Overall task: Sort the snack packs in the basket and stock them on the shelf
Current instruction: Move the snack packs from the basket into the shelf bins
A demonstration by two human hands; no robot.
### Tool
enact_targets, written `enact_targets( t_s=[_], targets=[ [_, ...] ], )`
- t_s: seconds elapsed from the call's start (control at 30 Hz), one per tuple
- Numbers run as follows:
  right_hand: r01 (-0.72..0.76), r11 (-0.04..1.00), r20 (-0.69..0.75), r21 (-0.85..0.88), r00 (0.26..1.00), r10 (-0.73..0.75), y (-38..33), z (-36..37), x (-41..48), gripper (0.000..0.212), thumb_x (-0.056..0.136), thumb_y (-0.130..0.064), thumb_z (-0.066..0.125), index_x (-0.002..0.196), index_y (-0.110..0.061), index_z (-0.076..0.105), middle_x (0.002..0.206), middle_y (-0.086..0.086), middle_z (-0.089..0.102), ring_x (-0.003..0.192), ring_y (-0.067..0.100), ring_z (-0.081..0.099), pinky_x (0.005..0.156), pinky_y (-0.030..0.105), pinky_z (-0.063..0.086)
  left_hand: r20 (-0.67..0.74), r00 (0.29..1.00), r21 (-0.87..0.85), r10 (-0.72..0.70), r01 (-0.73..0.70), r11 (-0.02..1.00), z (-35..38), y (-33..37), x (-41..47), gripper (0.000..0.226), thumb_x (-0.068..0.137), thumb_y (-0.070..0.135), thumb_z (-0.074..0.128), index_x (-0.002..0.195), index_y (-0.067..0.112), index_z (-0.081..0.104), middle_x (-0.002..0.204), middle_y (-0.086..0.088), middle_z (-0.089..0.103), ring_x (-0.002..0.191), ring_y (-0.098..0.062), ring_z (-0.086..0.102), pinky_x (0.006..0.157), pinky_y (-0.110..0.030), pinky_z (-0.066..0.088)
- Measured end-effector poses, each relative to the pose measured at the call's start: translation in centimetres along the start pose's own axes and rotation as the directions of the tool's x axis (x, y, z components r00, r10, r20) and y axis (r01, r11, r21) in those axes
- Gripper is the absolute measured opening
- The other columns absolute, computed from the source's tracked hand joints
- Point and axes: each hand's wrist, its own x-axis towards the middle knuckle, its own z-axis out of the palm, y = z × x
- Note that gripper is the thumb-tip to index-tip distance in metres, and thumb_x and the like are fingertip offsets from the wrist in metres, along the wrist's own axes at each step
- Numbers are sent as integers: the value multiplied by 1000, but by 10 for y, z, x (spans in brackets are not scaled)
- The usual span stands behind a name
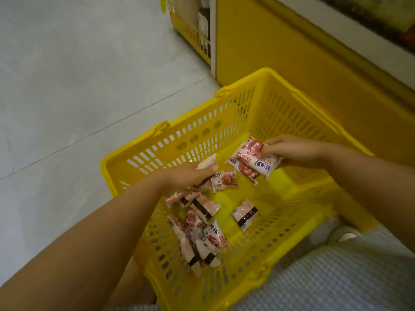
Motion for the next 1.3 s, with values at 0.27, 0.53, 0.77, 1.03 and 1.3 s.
enact_targets(
  t_s=[0.27, 0.53, 0.77, 1.03, 1.3],
  targets=[
    [245, 963, -137, 115, 964, -229, -83, -35, -106, 12, 90, -11, 54, 81, -11, 62, 70, 2, 67, 65, 11, 62, 56, 19, 48, -267, 932, -643, 247, -363, 675, -7, 104, -82, 22, 99, 28, 41, 90, 23, 60, 84, -4, 56, 66, -20, 51, 76, -34, 47],
    [516, 825, -339, 230, 837, -429, -127, -36, -201, 11, 88, -8, 55, 84, -10, 65, 75, 5, 68, 66, 12, 62, 55, 20, 51, -319, 855, -537, 410, -519, 665, 4, 178, -156, 18, 91, 27, 46, 92, 18, 61, 76, 2, 62, 58, -10, 50, 73, -29, 42],
    [616, 707, -427, 348, 775, -466, -115, -30, -221, 32, 68, -24, 65, 94, -5, 67, 86, 11, 69, 75, 17, 65, 64, 25, 56, -589, 635, -302, 499, -746, 593, 8, 178, -172, 12, 88, 13, 65, 100, 13, 66, 82, -3, 76, 68, -12, 71, 59, -23, 56],
    [614, 715, -415, 336, 778, -472, -112, -20, -212, 32, 79, -15, 63, 106, 0, 65, 95, 14, 70, 84, 21, 65, 72, 29, 54, -483, 699, -443, 528, -715, 541, 38, 193, -154, 45, 93, 44, 52, 133, 24, 49, 119, -4, 68, 94, -17, 71, 70, -35, 60],
    [595, 708, -471, 379, 783, -406, -116, -19, -205, 39, 85, -24, 65, 114, 1, 64, 107, 16, 70, 95, 23, 63, 91, 38, 53, -522, 631, -356, 573, -773, 525, 28, 191, -140, 41, 90, 22, 65, 128, 26, 51, 118, -3, 68, 98, -20, 71, 67, -32, 59]
  ],
)
